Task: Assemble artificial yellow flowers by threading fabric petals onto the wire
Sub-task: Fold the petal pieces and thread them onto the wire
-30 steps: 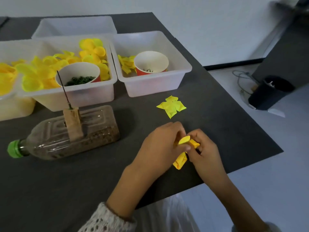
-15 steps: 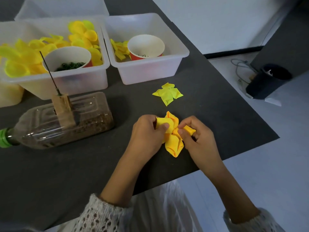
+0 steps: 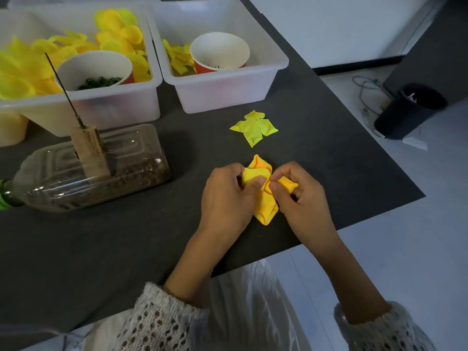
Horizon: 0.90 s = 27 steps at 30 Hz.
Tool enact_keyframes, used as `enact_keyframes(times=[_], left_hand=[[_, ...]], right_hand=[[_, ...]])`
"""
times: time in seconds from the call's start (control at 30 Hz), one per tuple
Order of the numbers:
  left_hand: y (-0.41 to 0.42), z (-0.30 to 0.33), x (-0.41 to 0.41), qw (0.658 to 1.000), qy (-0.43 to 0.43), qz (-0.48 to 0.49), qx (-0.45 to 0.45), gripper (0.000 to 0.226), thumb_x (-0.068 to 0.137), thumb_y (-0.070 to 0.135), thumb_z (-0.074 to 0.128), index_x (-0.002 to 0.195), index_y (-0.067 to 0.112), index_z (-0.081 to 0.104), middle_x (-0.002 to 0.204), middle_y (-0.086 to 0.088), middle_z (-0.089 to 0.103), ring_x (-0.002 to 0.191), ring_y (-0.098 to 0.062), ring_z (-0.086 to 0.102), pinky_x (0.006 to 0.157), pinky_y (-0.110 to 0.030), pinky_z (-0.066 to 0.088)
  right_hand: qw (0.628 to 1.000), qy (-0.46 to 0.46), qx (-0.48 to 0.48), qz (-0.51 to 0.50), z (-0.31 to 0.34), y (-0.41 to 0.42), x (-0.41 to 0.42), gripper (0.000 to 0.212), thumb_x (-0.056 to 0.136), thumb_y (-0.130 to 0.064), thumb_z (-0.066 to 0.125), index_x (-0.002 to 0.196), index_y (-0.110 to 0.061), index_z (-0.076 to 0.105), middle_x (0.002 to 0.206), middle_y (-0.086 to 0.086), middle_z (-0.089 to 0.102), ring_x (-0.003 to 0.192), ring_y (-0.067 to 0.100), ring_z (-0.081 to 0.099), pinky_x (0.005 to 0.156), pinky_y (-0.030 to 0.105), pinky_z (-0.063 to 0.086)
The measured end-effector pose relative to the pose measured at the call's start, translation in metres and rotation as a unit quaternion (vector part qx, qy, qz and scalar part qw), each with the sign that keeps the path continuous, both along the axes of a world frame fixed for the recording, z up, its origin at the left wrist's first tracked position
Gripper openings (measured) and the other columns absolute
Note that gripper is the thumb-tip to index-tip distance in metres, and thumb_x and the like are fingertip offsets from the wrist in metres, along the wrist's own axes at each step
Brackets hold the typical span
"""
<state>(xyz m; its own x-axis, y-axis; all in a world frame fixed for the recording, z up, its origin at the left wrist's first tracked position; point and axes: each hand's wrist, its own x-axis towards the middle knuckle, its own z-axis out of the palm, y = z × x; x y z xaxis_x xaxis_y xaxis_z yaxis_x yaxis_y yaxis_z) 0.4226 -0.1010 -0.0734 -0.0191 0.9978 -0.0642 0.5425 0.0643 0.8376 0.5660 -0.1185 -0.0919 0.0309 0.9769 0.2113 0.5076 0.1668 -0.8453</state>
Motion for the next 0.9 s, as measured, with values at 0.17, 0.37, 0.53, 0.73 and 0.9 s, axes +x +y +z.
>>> enact_keyframes(times=[0.17,0.37,0.53,0.73,0.9], left_hand=[[-0.002,-0.003,0.003,1.0,0.001,0.013,-0.005,0.036,0.091,0.04,0.066,0.066,0.025,0.043,0.068,0.003,0.044,0.065,-0.011,0.041,0.056,-0.027,0.028],[-0.003,-0.006,0.008,1.0,0.015,0.017,0.01,0.023,0.089,0.04,0.068,0.079,0.025,0.054,0.091,0.004,0.051,0.085,-0.005,0.039,0.06,-0.017,0.028],[-0.002,-0.007,0.008,1.0,0.009,0.014,0.018,0.02,0.089,0.037,0.069,0.08,0.025,0.057,0.095,0.01,0.049,0.099,-0.006,0.034,0.067,-0.014,0.032],[-0.004,-0.012,0.01,0.997,0.029,0.034,0.064,0.028,0.087,0.034,0.071,0.072,0.029,0.049,0.09,0.009,0.05,0.093,-0.006,0.036,0.066,-0.015,0.03],[-0.005,-0.015,0.009,0.99,0.077,0.043,0.11,0.024,0.087,0.031,0.074,0.079,0.03,0.051,0.088,0.013,0.048,0.09,-0.006,0.037,0.063,-0.016,0.029]], right_hand=[[1.0,-0.016,-0.001,-0.003,0.0,0.0,0.0,0.006,0.093,-0.02,0.06,0.092,-0.025,0.057,0.084,-0.012,0.058,0.075,0.009,0.055,0.055,0.021,0.043],[1.0,-0.022,-0.01,0.003,0.0,0.0,0.0,0.003,0.094,-0.022,0.058,0.093,-0.024,0.059,0.084,-0.015,0.058,0.073,0.004,0.055,0.056,0.015,0.041],[0.999,-0.025,-0.022,0.005,0.001,0.0,0.0,0.008,0.097,-0.023,0.052,0.094,-0.023,0.06,0.076,-0.018,0.057,0.069,0.006,0.056,0.058,0.022,0.046],[1.0,-0.003,-0.021,0.015,0.008,0.0,-0.003,0.038,0.097,-0.037,0.037,0.094,-0.009,0.062,0.064,-0.007,0.051,0.057,0.007,0.052,0.052,0.015,0.041],[0.999,-0.004,-0.038,0.027,0.011,0.001,-0.001,0.044,0.096,-0.04,0.032,0.094,-0.008,0.062,0.061,-0.001,0.053,0.055,0.007,0.052,0.055,0.023,0.044]])
